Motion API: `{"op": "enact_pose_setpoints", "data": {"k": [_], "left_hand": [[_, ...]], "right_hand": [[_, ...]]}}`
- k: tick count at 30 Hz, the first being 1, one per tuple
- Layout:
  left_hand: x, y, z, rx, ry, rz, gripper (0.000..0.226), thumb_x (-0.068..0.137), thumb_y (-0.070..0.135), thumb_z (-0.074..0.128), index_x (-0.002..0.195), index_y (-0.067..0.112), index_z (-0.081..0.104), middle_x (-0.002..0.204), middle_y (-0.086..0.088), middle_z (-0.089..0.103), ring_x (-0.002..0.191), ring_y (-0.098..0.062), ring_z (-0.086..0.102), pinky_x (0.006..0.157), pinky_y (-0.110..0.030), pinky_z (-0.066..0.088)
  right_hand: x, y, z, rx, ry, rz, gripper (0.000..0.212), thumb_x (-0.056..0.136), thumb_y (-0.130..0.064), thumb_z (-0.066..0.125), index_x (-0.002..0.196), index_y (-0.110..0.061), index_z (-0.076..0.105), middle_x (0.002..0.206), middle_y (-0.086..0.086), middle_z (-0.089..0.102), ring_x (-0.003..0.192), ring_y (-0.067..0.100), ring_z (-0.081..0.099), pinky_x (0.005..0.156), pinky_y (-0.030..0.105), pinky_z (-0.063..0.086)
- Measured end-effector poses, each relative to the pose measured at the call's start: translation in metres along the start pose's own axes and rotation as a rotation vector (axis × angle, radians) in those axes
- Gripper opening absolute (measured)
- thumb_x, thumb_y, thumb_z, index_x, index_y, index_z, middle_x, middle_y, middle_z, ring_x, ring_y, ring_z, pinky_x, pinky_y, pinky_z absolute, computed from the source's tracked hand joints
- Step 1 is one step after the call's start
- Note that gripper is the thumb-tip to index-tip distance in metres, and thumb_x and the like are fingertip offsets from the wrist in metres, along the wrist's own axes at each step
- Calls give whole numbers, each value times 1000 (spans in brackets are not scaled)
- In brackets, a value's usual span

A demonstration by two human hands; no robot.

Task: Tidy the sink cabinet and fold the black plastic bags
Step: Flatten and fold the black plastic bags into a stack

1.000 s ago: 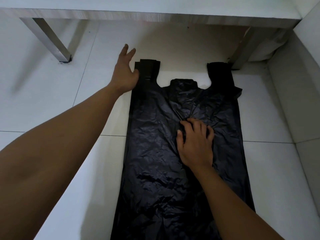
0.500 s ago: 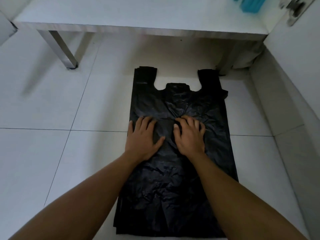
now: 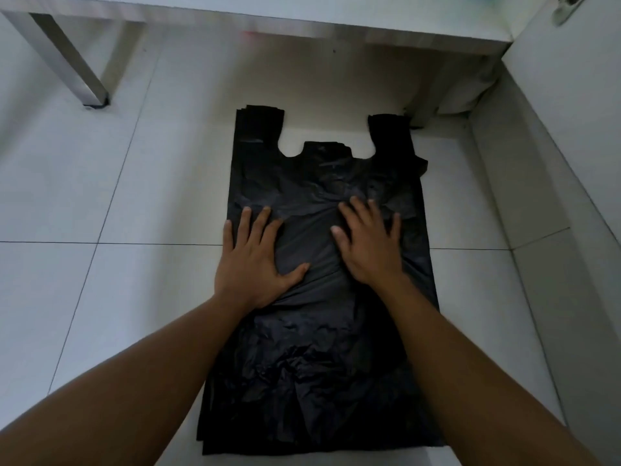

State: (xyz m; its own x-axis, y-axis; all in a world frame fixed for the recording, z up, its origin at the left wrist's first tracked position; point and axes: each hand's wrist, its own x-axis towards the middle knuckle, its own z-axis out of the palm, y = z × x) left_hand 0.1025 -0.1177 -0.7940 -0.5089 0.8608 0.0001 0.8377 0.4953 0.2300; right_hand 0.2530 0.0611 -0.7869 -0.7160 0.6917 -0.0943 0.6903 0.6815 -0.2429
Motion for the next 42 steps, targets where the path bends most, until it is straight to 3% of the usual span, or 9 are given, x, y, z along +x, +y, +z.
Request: {"op": "enact_pose_setpoints", "data": {"k": [7, 14, 19, 23, 26, 29, 37, 40, 42], "left_hand": [[0, 2, -5, -15, -9, -14, 108, 72, 98, 31, 152, 26, 30, 167, -1, 15, 155, -26, 0, 123, -57, 2], [0, 3, -6, -21, -20, -10, 109, 71, 98, 32, 153, 25, 29, 167, -1, 13, 155, -27, -1, 123, -57, 2], [1, 4, -7, -17, -16, -15, 109, 71, 98, 32, 152, 25, 31, 167, -2, 15, 155, -27, 1, 123, -57, 2], [1, 4, -8, -19, -29, -17, 109, 71, 98, 34, 152, 24, 31, 167, -2, 16, 155, -27, 1, 123, -57, 2], [1, 4, -8, -5, -29, -17, 110, 71, 98, 33, 152, 24, 30, 167, -1, 15, 155, -27, 1, 123, -57, 2], [2, 3, -7, -3, -26, -14, 110, 71, 97, 34, 152, 23, 31, 166, -2, 17, 155, -27, 2, 123, -57, 4], [2, 3, -6, -6, -22, -14, 110, 72, 97, 33, 152, 22, 33, 166, -1, 18, 156, -27, 1, 123, -59, 6], [2, 4, -6, -17, -18, -13, 109, 72, 97, 34, 152, 23, 33, 166, -1, 18, 156, -27, 2, 122, -59, 6], [2, 4, -6, -18, -17, -13, 109, 72, 97, 34, 152, 23, 34, 166, -1, 19, 155, -27, 2, 123, -59, 6]], "right_hand": [[21, 109, -40, -8, -50, 350, 69, 96, -71, 7, 157, -38, 7, 165, -14, 3, 152, 24, -7, 110, 69, -14], [54, 82, -61, 178, 318, 412, 41, 101, -49, 39, 115, -20, 64, 120, 9, 62, 116, 30, 48, 93, 44, 28], [100, 74, -74, 22, 99, 363, 43, 99, -30, 50, 142, -25, 45, 138, 11, 48, 127, 32, 40, 103, 48, 25], [126, 78, -86, -74, 45, 444, 30, 97, -28, 52, 124, -20, 61, 142, 14, 40, 131, 34, 35, 108, 52, 23], [137, 78, -115, 176, 148, 400, 14, 87, -28, 51, 85, -23, 65, 110, 11, 61, 109, 28, 57, 101, 43, 40], [149, 74, -145, 512, -8, 401, 19, 91, -22, 56, 73, -19, 54, 73, 3, 55, 56, 10, 59, 62, 20, 47], [179, 72, -138, 1294, 33, 593, 28, 101, -6, 42, 128, -11, 46, 110, 3, 58, 88, 13, 64, 62, 29, 57], [168, 67, -127, 1113, 303, 467, 22, 92, -1, 47, 105, -18, 52, 89, 1, 58, 66, 10, 57, 54, 23, 46], [155, 69, -123, 706, 174, 269, 25, 86, 2, 58, 100, -18, 53, 84, 2, 57, 65, 11, 55, 56, 23, 43]]}}
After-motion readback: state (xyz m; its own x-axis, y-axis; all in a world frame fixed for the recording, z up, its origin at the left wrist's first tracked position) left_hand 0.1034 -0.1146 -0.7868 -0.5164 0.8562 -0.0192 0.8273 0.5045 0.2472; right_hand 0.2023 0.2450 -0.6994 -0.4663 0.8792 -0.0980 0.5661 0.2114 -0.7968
